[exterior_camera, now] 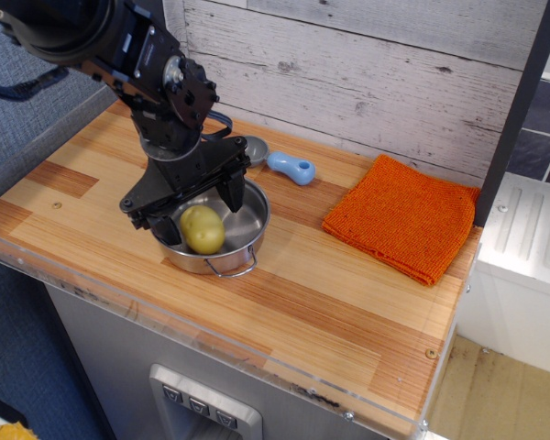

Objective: Move potato below place and place inside pot

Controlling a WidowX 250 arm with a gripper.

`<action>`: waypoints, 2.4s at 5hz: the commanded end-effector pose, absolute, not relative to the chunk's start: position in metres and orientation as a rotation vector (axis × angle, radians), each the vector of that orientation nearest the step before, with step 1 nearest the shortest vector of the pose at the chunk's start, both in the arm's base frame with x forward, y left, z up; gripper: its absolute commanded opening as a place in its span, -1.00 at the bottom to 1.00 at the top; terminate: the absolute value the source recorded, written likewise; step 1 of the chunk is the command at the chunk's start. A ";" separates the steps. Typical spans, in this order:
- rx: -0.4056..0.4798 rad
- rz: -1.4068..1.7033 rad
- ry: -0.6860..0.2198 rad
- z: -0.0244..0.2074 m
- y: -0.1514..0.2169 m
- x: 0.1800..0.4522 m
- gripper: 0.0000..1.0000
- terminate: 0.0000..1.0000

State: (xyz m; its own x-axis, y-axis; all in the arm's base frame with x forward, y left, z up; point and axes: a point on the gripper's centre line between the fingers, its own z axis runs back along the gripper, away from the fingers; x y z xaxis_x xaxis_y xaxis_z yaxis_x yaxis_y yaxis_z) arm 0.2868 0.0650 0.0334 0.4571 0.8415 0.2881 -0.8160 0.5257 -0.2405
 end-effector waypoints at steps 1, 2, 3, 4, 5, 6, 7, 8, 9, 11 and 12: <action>-0.068 0.944 -0.521 0.093 0.059 0.301 1.00 -1.00; -0.068 0.913 -0.565 0.119 0.048 0.298 1.00 -1.00; -0.046 0.738 -0.604 0.143 0.036 0.299 1.00 -1.00; -0.046 0.738 -0.604 0.143 0.036 0.299 1.00 -1.00; -0.046 0.738 -0.604 0.143 0.036 0.299 1.00 -1.00; -0.046 0.738 -0.604 0.143 0.036 0.299 1.00 -1.00; -0.046 0.738 -0.604 0.143 0.036 0.299 1.00 -1.00; -0.046 0.738 -0.604 0.143 0.036 0.299 1.00 -1.00; -0.046 0.738 -0.604 0.143 0.036 0.299 1.00 -1.00; -0.046 0.738 -0.604 0.143 0.036 0.299 1.00 -1.00; -0.046 0.738 -0.604 0.143 0.036 0.299 1.00 1.00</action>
